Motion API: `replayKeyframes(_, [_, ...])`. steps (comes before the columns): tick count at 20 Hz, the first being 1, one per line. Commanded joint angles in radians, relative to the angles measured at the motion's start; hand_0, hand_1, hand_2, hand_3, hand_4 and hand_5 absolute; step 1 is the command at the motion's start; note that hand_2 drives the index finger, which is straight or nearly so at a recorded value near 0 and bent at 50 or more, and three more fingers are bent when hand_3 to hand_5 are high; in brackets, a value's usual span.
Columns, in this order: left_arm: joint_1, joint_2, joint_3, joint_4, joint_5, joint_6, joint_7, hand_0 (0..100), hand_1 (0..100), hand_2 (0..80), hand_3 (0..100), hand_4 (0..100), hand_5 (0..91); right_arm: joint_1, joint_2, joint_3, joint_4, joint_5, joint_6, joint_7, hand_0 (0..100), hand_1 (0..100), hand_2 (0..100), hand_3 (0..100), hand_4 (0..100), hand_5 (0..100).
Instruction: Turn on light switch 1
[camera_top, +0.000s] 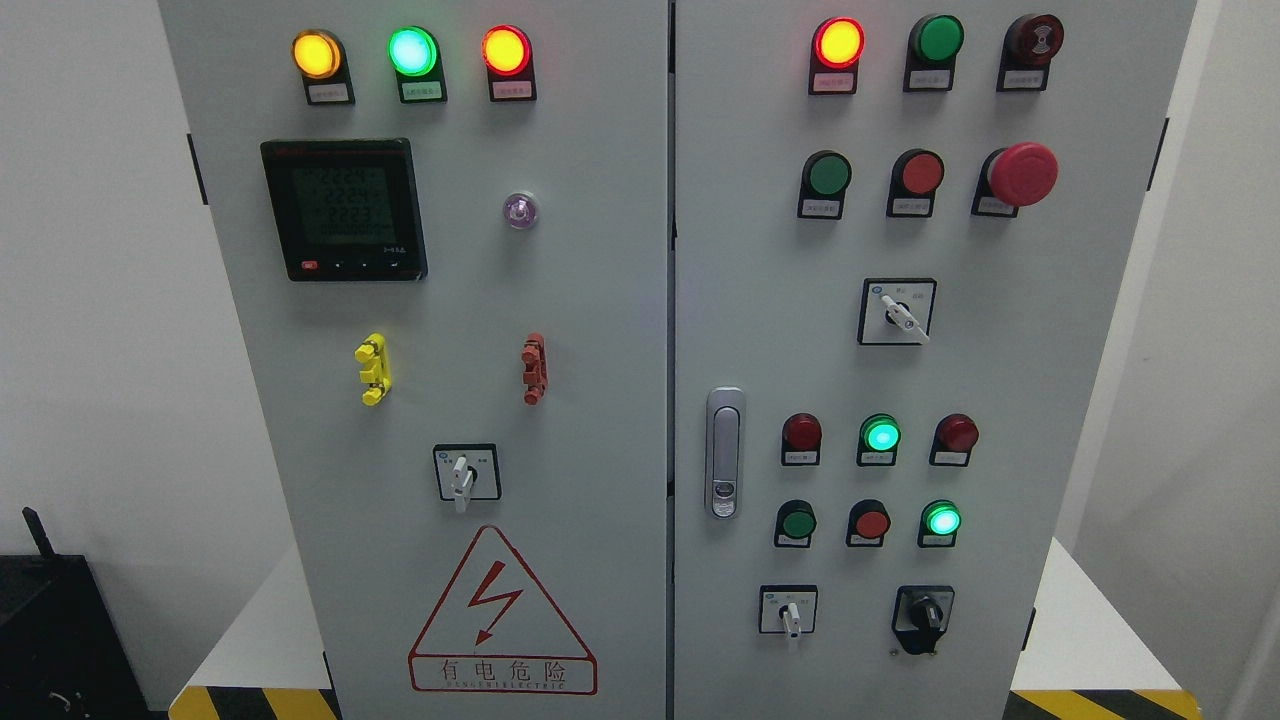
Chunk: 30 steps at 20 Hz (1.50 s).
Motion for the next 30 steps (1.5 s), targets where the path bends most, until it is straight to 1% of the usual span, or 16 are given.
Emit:
replayKeyframes(1, [0.111,-0.004,0.025,-0.393,-0.004,0.001,-0.002,13,0,0.0,0,0,0.0,0.000,0.000,0.000,0.000,-0.025,0.001,0.000,0,0,0,0,0,0])
replayKeyframes(3, [0.122,-0.004,0.099,-0.491,-0.013,0.001,-0.002,14,0,0.0,0,0,0.0,0.000,0.000,0.000,0.000,-0.025,0.001,0.000,0,0,0,0,0,0])
replayKeyframes(6, [0.142,0.007,0.108,-0.602,-0.038,-0.031,0.000,14,0,0.0,0,0,0.0,0.000,0.000,0.000,0.000,-0.025,0.001,0.000,0,0,0,0,0,0])
replayKeyframes(8, [0.166,0.022,0.105,-0.624,-0.036,-0.138,0.015,15,0,0.0,0,0,0.0,0.000,0.000,0.000,0.000,-0.025,0.001,0.000,0,0,0,0,0,0])
replayKeyframes(10, [0.168,0.022,0.108,-0.624,-0.036,-0.299,0.055,16,0,0.0,0,0,0.0,0.000,0.000,0.000,0.000,-0.025,0.001,0.000,0,0,0,0,0,0])
replayKeyframes(11, [0.168,0.022,0.110,-0.627,-0.038,-0.354,0.073,16,0,0.0,0,0,0.0,0.000,0.000,0.000,0.000,-0.025,0.001,0.000,0,0,0,0,0,0])
replayKeyframes(13, [0.168,0.025,0.110,-0.637,-0.036,-0.416,0.086,16,0,0.0,0,0,0.0,0.000,0.000,0.000,0.000,-0.025,0.001,0.000,0,0,0,0,0,0])
replayKeyframes(14, [0.171,0.029,0.111,-0.653,-0.035,-0.436,0.084,17,2,0.0,0,8,0.0,0.000,0.000,0.000,0.000,-0.025,0.001,0.000,0,0,0,0,0,0])
replayKeyframes(15, [0.174,0.030,0.111,-0.662,-0.033,-0.463,0.081,17,3,0.0,0,10,0.0,0.000,0.000,0.000,0.000,-0.025,0.001,0.000,0,0,0,0,0,0])
replayKeyframes(16, [0.174,0.030,0.117,-0.665,-0.032,-0.508,0.078,19,5,0.0,6,21,0.0,0.000,0.000,0.000,0.000,-0.025,0.001,0.000,0,0,0,0,0,0])
replayKeyframes(19, [0.173,0.029,0.134,-0.689,-0.030,-0.649,0.080,24,10,0.0,14,30,0.0,0.000,0.000,0.000,0.000,-0.025,0.001,0.000,0,0,0,0,0,0])
replayKeyframes(22, [0.171,0.029,0.165,-0.801,-0.029,-0.659,0.077,25,15,2.8,17,36,0.2,0.000,0.000,0.000,0.000,-0.025,0.001,0.000,0,0,0,0,0,0])
replayKeyframes(23, [0.168,0.027,0.169,-0.827,-0.029,-0.659,0.075,26,16,3.9,18,38,2.6,0.000,0.000,0.000,0.000,-0.025,0.001,0.000,0,0,0,0,0,0])
replayKeyframes(27, [0.174,0.032,0.173,-0.978,-0.029,-0.651,0.075,29,17,4.3,20,41,6.0,0.000,0.000,0.000,0.000,-0.025,0.001,0.000,0,0,0,0,0,0])
replayKeyframes(29, [0.188,0.039,0.166,-1.092,-0.027,-0.607,0.075,30,17,5.0,21,42,7.4,0.000,0.000,0.000,0.000,-0.025,0.001,0.000,0,0,0,0,0,0])
replayKeyframes(30, [0.194,0.041,0.165,-1.164,-0.021,-0.561,0.075,30,17,5.7,21,43,8.4,0.000,0.000,0.000,0.000,-0.025,0.001,0.000,0,0,0,0,0,0])
